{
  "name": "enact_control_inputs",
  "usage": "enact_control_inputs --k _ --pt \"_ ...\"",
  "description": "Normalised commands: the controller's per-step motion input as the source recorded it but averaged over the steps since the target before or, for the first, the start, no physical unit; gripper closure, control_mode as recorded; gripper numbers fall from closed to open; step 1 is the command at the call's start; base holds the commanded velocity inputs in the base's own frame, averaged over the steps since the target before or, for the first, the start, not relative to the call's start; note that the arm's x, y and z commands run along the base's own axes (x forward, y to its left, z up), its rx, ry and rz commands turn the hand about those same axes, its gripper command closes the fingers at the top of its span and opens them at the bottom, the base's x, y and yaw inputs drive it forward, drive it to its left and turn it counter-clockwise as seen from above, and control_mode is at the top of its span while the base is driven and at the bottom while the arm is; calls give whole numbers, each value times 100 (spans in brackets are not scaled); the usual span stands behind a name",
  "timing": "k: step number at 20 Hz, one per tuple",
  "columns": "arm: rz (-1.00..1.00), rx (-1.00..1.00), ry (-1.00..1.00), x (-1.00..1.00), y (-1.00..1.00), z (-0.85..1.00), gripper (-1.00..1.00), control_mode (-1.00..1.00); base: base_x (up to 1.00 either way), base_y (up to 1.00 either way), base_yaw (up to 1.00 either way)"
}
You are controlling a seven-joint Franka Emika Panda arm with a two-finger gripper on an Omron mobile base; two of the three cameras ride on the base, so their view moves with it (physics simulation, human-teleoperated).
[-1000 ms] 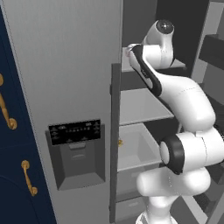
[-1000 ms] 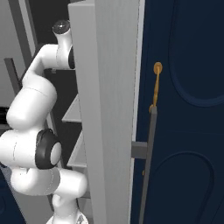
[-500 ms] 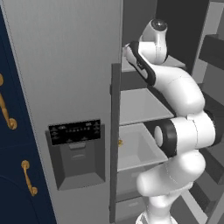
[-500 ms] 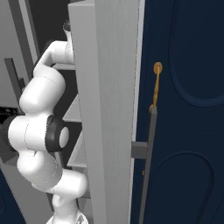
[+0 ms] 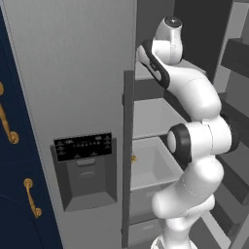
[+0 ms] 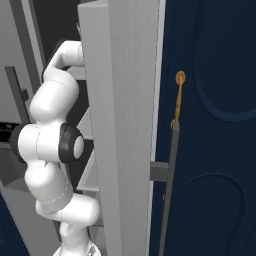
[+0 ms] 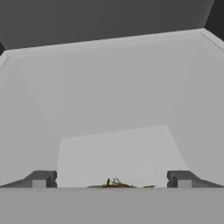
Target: Take the strawberry from the fridge and place it on top of the pancake, located on the dining counter.
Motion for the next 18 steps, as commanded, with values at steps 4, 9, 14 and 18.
enact_control_inputs --k 4,9,14,18 --pt "-5 2 17 -22 0 -51 100 -100 0 0 0" --pt "0 0 0 -4 0 -23 100 -100 0 0 0" --pt "0 0 -17 -29 0 -38 100 -100 0 0 0" --pt "0 0 -35 -52 2 0 100 -100 0 0 0"
